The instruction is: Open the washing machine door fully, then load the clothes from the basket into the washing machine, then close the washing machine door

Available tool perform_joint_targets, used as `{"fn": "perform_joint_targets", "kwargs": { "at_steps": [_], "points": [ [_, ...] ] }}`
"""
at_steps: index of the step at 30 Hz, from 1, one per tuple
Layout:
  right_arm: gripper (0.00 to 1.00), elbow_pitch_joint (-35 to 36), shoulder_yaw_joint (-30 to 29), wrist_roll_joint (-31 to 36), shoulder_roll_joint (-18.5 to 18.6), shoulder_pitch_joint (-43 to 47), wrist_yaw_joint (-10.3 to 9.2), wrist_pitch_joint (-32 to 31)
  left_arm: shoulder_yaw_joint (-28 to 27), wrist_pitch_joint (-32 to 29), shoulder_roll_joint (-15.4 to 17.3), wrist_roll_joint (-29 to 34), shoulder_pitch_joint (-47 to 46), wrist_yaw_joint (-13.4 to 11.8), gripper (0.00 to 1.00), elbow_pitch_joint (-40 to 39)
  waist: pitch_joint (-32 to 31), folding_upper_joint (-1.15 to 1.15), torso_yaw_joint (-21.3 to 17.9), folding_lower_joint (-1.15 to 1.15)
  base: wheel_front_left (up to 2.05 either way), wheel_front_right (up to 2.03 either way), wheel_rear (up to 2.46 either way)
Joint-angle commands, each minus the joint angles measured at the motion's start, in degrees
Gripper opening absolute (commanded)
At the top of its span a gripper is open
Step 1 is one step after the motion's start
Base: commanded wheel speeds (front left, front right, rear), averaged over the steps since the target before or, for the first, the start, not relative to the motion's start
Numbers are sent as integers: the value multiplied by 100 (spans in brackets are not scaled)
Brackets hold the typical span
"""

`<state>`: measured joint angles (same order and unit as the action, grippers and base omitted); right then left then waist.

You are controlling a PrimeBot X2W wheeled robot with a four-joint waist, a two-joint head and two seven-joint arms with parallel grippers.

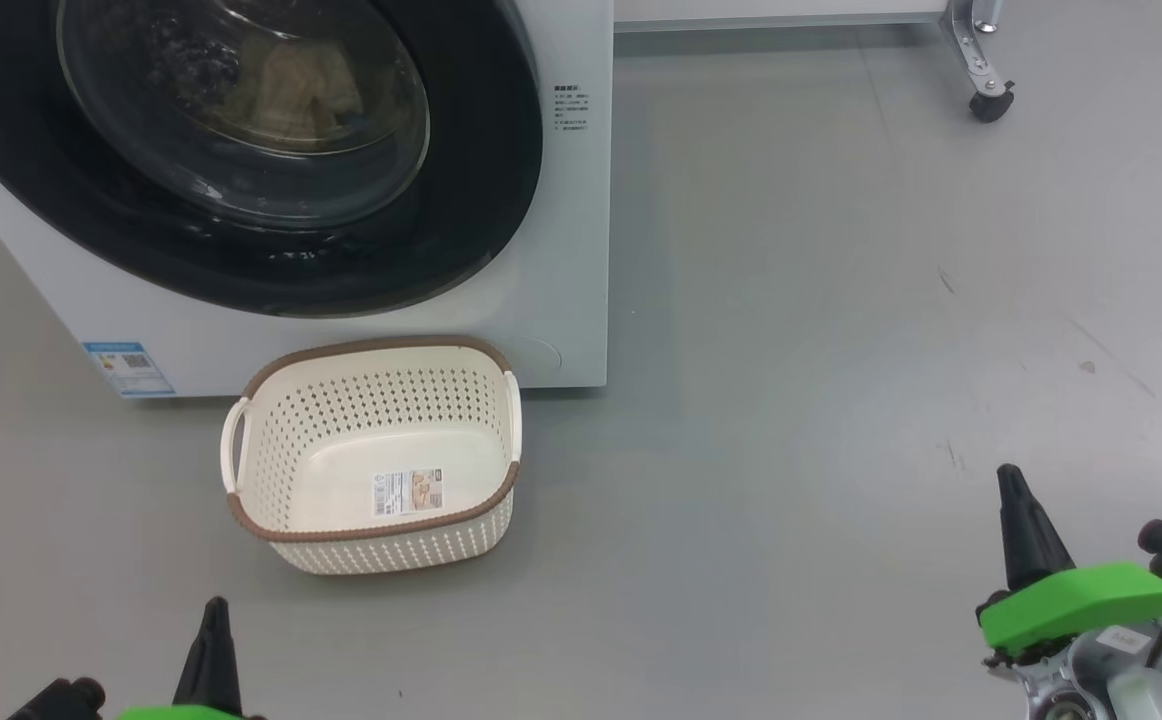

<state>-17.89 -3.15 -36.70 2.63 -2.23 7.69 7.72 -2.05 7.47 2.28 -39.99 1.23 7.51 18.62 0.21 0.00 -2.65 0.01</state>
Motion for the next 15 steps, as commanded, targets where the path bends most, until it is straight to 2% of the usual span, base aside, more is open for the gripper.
{"fn": "perform_joint_targets", "kwargs": {
  "at_steps": [1,15],
  "points": [
    [0,217,-8,-184,17,-311,-7,-51,-130,-40,47,-162,-283,-1,0,-205,0,0,5,0,0,0,0],
    [0,247,-65,-1113,19,-326,-9,-288,-186,-276,49,-1038,-363,-1,0,-249,-1,0,50,0,0,0,0]
  ]
}}
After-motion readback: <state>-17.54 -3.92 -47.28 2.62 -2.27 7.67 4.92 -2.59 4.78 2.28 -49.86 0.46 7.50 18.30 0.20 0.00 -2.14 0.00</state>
